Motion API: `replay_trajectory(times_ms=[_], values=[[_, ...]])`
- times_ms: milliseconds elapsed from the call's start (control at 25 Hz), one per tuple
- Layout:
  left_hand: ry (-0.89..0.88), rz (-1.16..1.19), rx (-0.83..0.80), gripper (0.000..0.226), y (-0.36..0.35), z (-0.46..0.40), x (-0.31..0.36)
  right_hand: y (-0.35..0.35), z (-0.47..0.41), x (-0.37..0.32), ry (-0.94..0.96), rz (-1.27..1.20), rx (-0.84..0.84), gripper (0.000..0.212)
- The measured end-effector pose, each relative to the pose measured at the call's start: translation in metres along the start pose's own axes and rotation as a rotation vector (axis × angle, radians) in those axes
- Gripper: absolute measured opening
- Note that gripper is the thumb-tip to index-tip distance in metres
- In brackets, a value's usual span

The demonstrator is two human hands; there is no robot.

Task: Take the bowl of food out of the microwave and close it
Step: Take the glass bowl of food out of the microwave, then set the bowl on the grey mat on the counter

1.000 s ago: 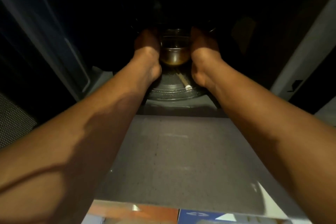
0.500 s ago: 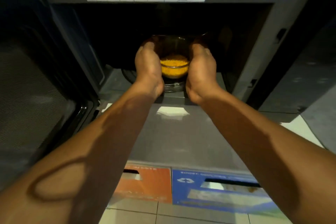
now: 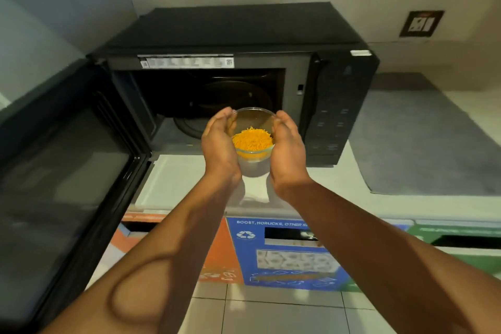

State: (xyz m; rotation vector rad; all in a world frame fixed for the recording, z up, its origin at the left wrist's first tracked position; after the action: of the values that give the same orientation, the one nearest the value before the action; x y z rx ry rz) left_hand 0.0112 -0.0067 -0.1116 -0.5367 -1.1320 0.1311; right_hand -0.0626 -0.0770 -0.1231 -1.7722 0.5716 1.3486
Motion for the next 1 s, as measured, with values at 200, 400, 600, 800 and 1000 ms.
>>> replay_trajectory(times_ms=[200,400,600,800,1000], values=[[0.074,-0.008,-0.078,0.023,-0.029,0.029,-0.02,0.041,0.012,-0.029,0.027,0.106,0.098,0.039],[0.135,0.009,-0.248,0.018,-0.073,0.066,-0.061,0.099,0.023,-0.054,0.087,0.135,0.291,0.036],[0.232,-0.065,-0.385,0.017,-0.148,0.088,-0.128,0.191,-0.001,-0.079,0.106,0.076,0.483,0.032],[0.252,-0.152,-0.439,0.02,-0.231,0.08,-0.198,0.287,-0.055,-0.089,0.127,0.141,0.567,0.034],[0.24,-0.243,-0.431,0.029,-0.304,0.059,-0.266,0.37,-0.111,-0.076,0.11,0.142,0.577,0.034]])
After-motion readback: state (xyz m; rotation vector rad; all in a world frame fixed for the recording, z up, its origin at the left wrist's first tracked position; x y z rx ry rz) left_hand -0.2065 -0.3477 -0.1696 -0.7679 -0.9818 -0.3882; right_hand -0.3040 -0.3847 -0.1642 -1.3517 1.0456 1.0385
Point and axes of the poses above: each hand's wrist, its own z-axis away from the middle knuckle, its own y-axis out of the back of the hand, x = y × z, the point moved 1 cm from there along -z, towards the middle knuckle, and after that the axes turned 11 degrees about y, right-handed, at the moved point
